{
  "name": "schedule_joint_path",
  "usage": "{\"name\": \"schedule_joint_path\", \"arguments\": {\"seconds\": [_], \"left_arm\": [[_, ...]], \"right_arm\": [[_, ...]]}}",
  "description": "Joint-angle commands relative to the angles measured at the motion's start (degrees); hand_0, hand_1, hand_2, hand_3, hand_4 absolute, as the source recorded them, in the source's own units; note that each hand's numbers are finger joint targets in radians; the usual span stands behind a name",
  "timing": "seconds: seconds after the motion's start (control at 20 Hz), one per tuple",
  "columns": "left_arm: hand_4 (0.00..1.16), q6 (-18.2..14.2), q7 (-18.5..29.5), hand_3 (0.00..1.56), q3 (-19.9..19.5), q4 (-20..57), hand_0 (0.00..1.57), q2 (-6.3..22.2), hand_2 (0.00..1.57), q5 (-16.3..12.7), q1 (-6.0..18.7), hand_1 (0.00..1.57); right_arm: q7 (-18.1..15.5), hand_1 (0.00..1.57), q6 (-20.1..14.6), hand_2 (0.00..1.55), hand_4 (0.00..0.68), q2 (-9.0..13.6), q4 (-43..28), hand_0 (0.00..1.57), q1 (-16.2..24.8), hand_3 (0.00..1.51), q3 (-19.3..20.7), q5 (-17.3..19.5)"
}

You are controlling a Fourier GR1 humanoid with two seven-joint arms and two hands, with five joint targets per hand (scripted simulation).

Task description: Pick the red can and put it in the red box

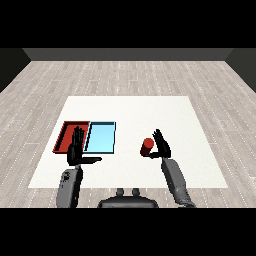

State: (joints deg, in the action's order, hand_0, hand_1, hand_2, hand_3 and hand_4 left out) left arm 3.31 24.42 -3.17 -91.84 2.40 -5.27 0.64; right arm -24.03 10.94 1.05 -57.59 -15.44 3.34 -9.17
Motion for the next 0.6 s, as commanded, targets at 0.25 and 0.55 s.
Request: {"name": "schedule_joint_path", "arguments": {"seconds": [0.25, 0.55], "left_arm": [[0.0, -0.23, -3.06, 0.0, -1.51, -0.33, 0.0, 1.11, 0.0, -1.02, 3.39, 0.0], [0.0, -2.17, -1.03, 0.0, 0.77, 1.59, 0.0, -1.36, 0.0, 1.17, 3.62, 0.0]], "right_arm": [[-1.16, 0.0, 0.01, 0.0, 0.0, -1.01, 1.53, 0.0, 0.15, 0.0, -2.55, -1.89], [-1.8, 0.0, -3.59, 0.0, 0.0, -1.02, 6.58, 0.0, -5.56, 0.0, -5.41, -3.87]]}}
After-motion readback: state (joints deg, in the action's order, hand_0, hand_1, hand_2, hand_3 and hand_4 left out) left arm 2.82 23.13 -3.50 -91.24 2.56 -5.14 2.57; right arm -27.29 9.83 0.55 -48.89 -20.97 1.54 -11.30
